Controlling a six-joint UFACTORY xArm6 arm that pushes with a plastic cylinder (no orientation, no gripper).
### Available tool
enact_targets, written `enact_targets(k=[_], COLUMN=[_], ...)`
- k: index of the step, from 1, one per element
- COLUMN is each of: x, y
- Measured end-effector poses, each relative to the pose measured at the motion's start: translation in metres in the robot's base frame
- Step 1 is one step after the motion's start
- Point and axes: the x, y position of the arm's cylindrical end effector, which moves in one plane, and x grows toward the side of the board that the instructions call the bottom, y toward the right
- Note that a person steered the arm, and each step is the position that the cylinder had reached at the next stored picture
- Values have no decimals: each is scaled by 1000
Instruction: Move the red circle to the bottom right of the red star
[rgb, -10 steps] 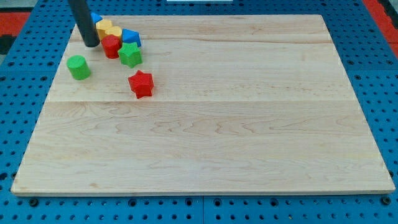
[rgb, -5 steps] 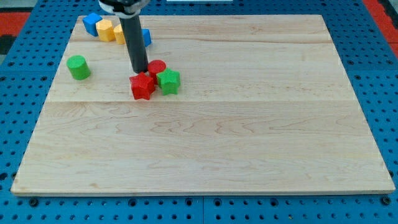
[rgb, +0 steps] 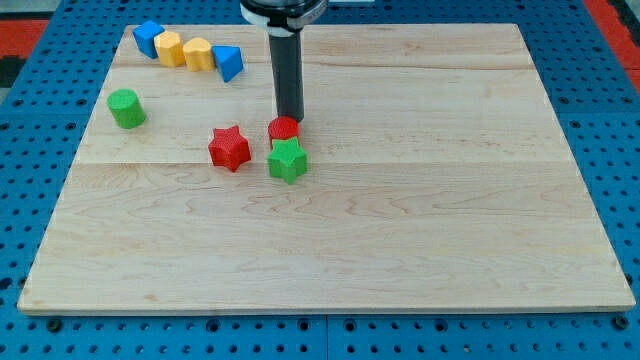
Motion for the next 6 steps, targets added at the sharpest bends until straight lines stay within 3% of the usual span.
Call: enact_targets(k=[3, 6], x=[54, 55], y=[46, -13])
